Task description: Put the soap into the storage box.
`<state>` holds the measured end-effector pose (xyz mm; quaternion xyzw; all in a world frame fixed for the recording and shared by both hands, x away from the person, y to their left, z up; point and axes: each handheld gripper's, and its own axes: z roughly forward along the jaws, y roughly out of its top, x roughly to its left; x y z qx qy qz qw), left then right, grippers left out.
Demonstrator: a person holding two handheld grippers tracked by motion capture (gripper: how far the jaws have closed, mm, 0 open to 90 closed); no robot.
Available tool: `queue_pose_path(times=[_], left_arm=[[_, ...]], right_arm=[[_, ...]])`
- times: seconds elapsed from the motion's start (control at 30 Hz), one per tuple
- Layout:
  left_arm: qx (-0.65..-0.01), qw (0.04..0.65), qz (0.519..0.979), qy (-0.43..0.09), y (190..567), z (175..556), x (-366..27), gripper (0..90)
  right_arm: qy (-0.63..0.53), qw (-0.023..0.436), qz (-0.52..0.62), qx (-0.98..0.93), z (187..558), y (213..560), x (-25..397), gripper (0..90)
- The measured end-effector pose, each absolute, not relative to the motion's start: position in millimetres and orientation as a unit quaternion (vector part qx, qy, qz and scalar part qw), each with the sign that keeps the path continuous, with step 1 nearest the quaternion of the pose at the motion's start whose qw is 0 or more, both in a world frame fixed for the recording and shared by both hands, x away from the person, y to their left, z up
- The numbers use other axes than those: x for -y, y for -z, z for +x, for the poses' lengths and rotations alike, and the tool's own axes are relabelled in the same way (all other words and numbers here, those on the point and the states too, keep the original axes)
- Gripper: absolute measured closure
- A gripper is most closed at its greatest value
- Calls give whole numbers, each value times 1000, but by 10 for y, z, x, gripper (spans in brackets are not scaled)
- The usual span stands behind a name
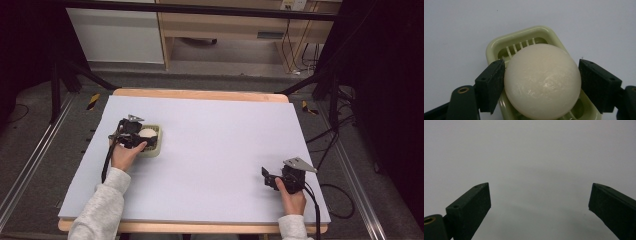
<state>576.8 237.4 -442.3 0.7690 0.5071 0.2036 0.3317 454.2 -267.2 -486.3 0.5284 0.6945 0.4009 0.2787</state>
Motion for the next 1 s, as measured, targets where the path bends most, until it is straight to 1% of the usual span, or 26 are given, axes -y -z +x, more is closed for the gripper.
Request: queue_pose_path(times=[0.07, 0.1, 0.23, 0.27, 0.5, 0.67, 0.8, 1.0], left_arm=[[-504, 341, 766, -209, 4379, 5738, -2382, 186], [-504, 345, 764, -210, 4365, 5724, -2384, 186], [-497, 347, 770, -201, 4324, 5645, -2409, 131], [-492, 361, 766, -203, 4308, 5578, -2422, 133], [-480, 384, 763, -201, 4281, 5372, -2459, 125], [-475, 409, 752, -202, 4297, 5120, -2504, 129], [-474, 414, 748, -209, 4336, 5004, -2557, 135], [-480, 406, 751, -202, 4514, 4740, -2681, 162]], right_arm=[[-401, 279, 528, -695, 4541, 4863, 2672, 45], [-401, 279, 528, -695, 4541, 4863, 2672, 45], [-402, 279, 529, -694, 4539, 4862, 2673, 45], [-403, 276, 530, -693, 4538, 4859, 2674, 45], [-403, 277, 530, -693, 4538, 4860, 2675, 44], [-403, 280, 530, -691, 4537, 4862, 2678, 44], [-405, 280, 531, -690, 4534, 4861, 2680, 43], [-407, 279, 531, -689, 4530, 4859, 2680, 43]])
